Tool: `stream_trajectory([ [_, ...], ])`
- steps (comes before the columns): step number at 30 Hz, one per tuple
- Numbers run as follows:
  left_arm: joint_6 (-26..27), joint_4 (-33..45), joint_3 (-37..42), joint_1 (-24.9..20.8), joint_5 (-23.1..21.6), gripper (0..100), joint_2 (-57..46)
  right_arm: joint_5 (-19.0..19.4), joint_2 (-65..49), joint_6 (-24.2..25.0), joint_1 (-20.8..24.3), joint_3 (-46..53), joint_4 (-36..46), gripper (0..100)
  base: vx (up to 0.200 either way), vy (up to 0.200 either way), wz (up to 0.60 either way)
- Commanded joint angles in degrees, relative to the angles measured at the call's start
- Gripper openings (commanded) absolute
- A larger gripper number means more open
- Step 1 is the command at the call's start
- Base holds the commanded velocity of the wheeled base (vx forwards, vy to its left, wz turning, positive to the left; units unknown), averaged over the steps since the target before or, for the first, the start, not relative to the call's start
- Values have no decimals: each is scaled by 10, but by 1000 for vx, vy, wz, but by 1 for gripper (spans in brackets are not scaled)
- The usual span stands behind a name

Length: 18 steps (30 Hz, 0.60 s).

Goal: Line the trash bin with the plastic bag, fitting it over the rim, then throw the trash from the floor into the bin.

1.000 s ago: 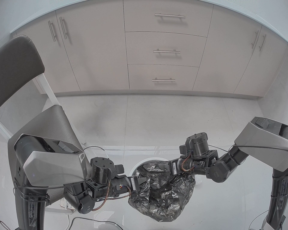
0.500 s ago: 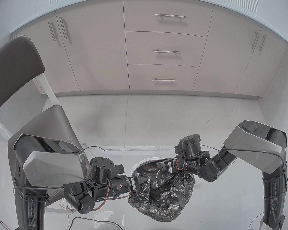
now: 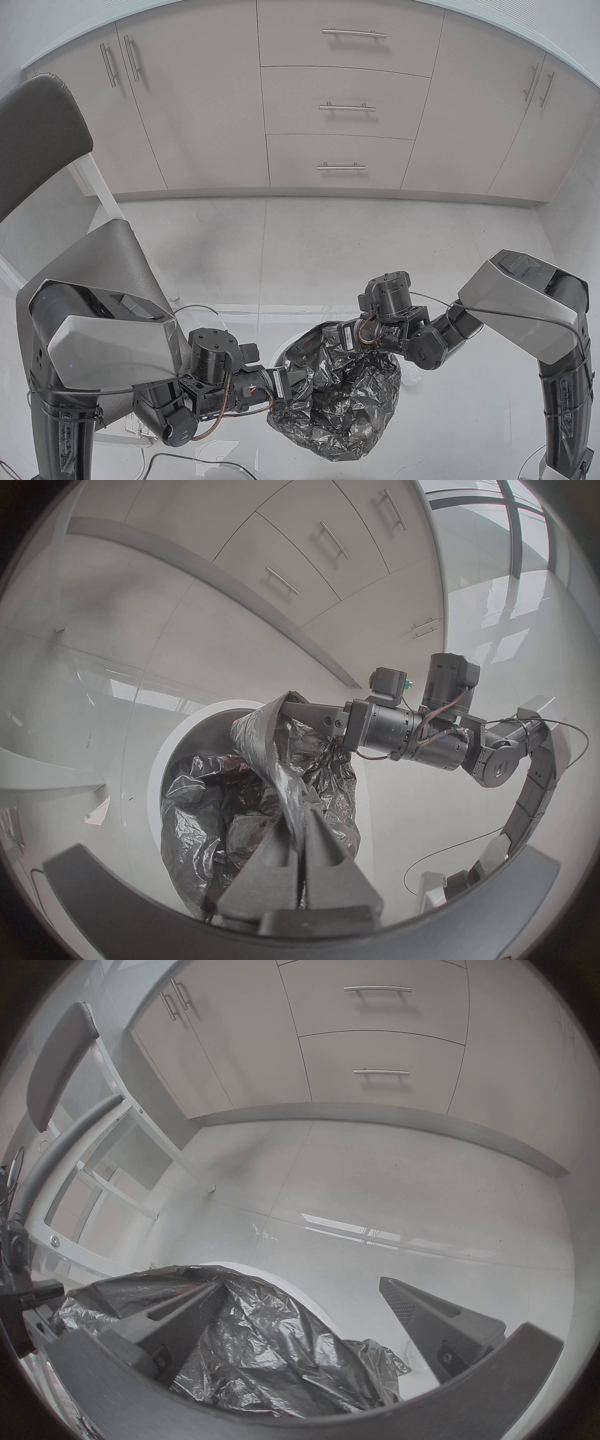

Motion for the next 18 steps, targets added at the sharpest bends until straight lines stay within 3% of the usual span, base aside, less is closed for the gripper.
stream_trajectory([
  [1, 0, -1, -1, 0, 0, 0, 0, -1, 11, -1, 0, -18, 6, 100, 0, 0, 0],
  [18, 0, 2, -6, 1, 1, 0, -12, -1, 15, -1, -3, -19, 0, 100, 0, 0, 0],
])
